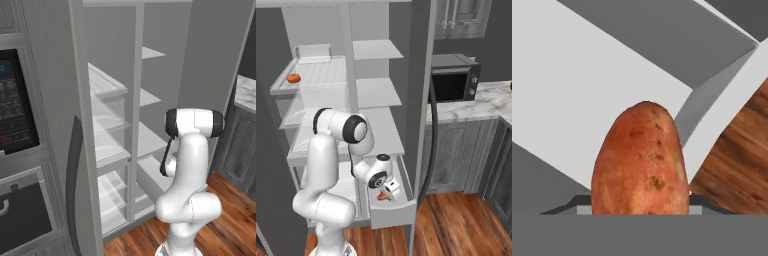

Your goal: Take the sweet potato and squash from the fridge shelf and place them in the freezer drawer to begin freezing them.

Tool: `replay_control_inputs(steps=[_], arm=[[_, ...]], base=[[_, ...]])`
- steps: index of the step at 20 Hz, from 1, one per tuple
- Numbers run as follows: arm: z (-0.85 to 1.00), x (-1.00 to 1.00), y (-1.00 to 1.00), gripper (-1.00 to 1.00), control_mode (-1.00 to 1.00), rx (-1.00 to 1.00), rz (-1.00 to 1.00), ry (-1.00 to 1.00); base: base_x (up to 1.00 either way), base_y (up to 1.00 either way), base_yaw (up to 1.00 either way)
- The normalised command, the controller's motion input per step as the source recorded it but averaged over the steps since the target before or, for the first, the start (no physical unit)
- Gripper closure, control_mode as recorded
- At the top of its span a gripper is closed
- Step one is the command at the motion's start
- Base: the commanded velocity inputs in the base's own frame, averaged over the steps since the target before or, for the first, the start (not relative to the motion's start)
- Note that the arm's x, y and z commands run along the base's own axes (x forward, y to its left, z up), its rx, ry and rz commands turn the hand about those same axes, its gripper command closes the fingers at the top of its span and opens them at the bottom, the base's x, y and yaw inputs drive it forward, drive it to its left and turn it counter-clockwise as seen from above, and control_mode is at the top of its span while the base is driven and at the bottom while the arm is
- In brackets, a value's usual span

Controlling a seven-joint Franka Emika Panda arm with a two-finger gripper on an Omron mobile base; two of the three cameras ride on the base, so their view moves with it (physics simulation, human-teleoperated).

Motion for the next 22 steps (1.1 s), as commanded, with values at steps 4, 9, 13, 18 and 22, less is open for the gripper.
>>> replay_control_inputs(steps=[4,9,13,18,22], arm=[[-0.35,0.34,-0.03,1.00,-1.00,0.00,0.00,0.00],[-0.16,0.39,0.00,-1.00,-1.00,0.00,-0.03,0.00],[0.02,0.06,0.00,-1.00,-1.00,0.00,-0.03,0.00],[0.45,0.00,0.00,-1.00,-1.00,0.00,-0.02,0.00],[0.80,0.00,0.07,-1.00,-1.00,0.00,-0.05,-0.03]], base=[[0.00,0.00,0.00],[0.00,0.00,0.00],[0.00,0.00,0.00],[0.00,0.00,0.00],[0.00,0.00,0.00]])
